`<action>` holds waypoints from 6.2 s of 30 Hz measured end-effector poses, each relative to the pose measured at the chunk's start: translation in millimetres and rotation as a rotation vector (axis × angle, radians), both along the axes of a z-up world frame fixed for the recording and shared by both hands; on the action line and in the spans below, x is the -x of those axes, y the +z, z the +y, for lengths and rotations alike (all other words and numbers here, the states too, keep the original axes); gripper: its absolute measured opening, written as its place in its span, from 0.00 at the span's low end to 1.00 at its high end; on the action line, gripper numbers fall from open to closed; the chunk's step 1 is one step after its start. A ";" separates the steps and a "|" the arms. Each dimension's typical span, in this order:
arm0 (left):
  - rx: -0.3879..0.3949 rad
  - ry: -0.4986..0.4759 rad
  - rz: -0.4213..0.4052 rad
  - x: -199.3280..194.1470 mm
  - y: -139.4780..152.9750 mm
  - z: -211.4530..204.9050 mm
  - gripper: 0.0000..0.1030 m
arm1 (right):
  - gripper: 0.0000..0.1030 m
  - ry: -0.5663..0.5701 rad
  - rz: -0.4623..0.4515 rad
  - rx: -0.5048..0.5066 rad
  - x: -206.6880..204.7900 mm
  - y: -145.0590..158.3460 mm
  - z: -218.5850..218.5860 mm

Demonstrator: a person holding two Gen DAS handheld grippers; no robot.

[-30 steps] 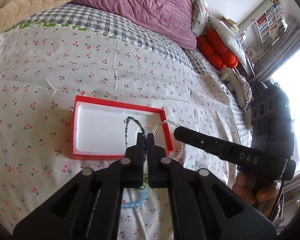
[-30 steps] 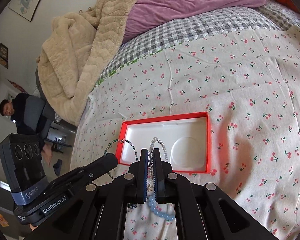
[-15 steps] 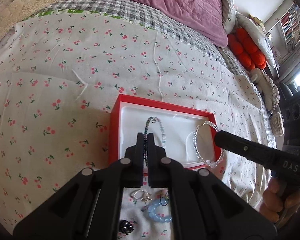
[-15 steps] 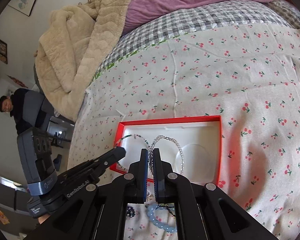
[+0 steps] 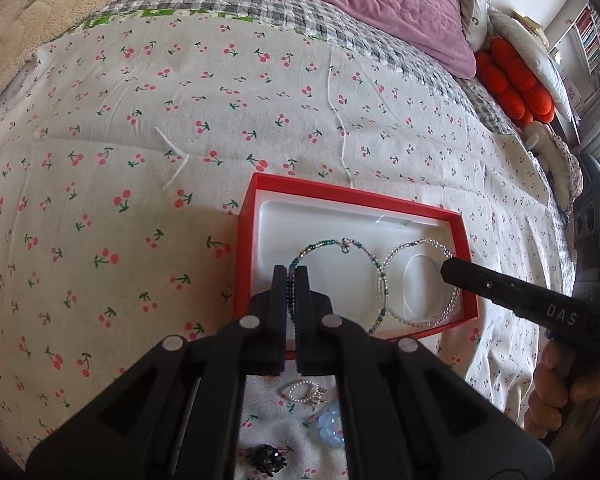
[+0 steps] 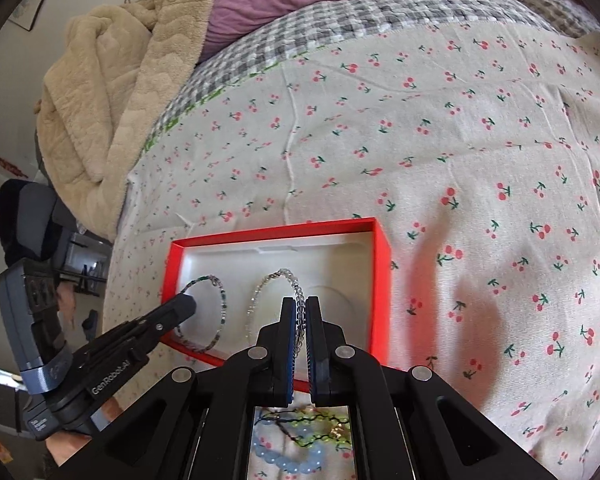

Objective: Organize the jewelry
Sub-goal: 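Carry both bracelets into the red box and open both grippers, then grasp the black hair clip with the left gripper, then grasp the light-blue bead bracelet with the right gripper while the left gripper holds the clip, then lower the clip and blue bracelet into the red box and release both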

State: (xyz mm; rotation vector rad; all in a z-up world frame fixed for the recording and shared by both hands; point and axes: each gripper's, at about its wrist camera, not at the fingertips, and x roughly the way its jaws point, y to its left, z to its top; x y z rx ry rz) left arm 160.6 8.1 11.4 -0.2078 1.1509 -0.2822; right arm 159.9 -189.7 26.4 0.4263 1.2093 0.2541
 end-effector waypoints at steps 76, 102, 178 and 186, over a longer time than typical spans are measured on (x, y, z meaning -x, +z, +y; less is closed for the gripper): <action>-0.237 -0.261 0.039 127.4 -27.1 0.6 0.61 | 0.71 0.254 0.034 0.243 123.8 -27.5 38.8; -0.172 -0.263 0.011 112.7 -31.9 -4.4 0.28 | 0.14 0.237 0.049 0.103 106.1 -50.1 55.3; 0.012 -0.191 -0.123 12.1 12.0 -3.4 0.28 | 0.11 0.077 -0.193 -0.006 8.0 44.1 49.2; -0.007 -0.188 -0.121 5.6 4.9 -15.4 0.28 | 0.11 0.043 -0.168 0.072 5.2 31.6 30.8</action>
